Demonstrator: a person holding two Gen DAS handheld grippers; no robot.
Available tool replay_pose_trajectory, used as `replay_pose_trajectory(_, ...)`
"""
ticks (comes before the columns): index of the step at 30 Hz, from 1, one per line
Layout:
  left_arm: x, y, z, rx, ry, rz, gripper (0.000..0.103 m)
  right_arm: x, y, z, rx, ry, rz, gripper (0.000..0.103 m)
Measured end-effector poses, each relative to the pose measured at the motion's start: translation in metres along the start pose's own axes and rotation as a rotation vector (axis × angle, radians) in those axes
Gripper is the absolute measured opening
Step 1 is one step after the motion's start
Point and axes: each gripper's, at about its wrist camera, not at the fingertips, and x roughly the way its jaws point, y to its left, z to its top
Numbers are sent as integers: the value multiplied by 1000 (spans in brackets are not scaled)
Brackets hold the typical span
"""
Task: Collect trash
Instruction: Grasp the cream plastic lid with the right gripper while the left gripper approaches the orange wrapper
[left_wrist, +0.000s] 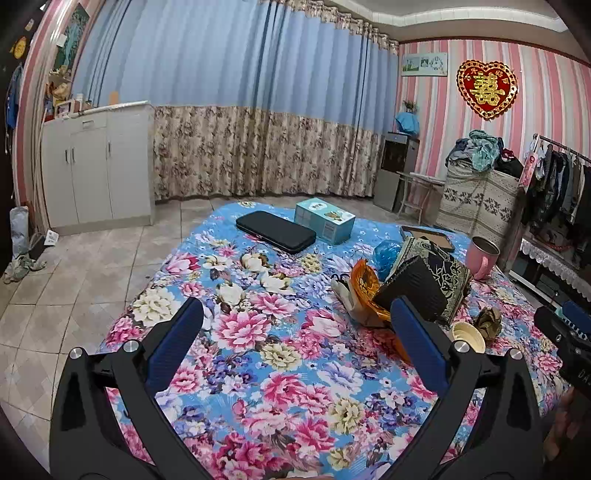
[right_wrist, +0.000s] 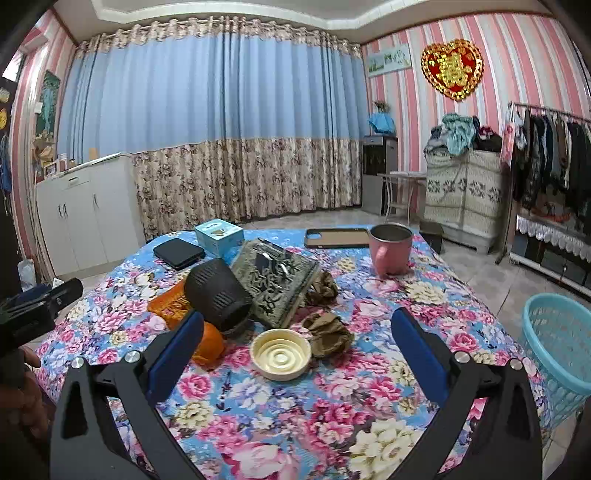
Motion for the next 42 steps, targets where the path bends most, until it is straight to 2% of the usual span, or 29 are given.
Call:
replay_pose_trajectory(5, 12, 5, 2, -17, 24, 11, 98, 28, -5, -1, 3, 100, 28, 99)
replay_pose_trajectory(11, 11, 3, -3, -4, 34, 7, 98, 56, 12, -14, -28, 218, 90, 99)
replay_pose_trajectory(16, 15, 1, -7, -4, 60, 0, 98, 84, 17, -26, -39, 348, 78, 99)
replay_pose_trajectory(18, 21, 0, -10, -14, 98, -9, 98, 95, 19, -30, -55, 400, 73, 98)
replay_pose_trajectory(21, 33, -3, -16, -7, 158, -13, 98, 108, 16, -34, -43, 444, 63, 93)
replay_pose_trajectory(26, 38, -9, -18, 20, 178, -11, 98, 127, 12, -31, -11, 486, 63, 91)
replay_pose_trajectory(28, 40, -11, -19, 22, 183, -10, 98, 132, 12, -30, -22, 488, 56, 78)
replay_pose_trajectory(29, 40, -10, -19, 21, 186, -9, 98, 132, 13, -30, -27, 483, 64, 77)
replay_pose_trajectory(30, 41, -11, -19, 20, 188, -9, 98, 132, 14, -30, -32, 479, 77, 66)
replay_pose_trajectory(31, 41, -11, -19, 20, 191, -10, 98, 131, 15, -29, -41, 475, 82, 60)
replay_pose_trajectory(34, 42, -12, -20, 19, 199, -14, 98, 119, 17, -27, -37, 445, 129, 60)
replay_pose_trajectory(37, 44, -21, -22, 35, 216, -42, 98, 95, 18, -23, -64, 361, 142, 60)
replay_pose_trajectory(42, 51, -44, -28, 55, 243, -104, 98, 60, 6, -10, -36, 203, 158, 60)
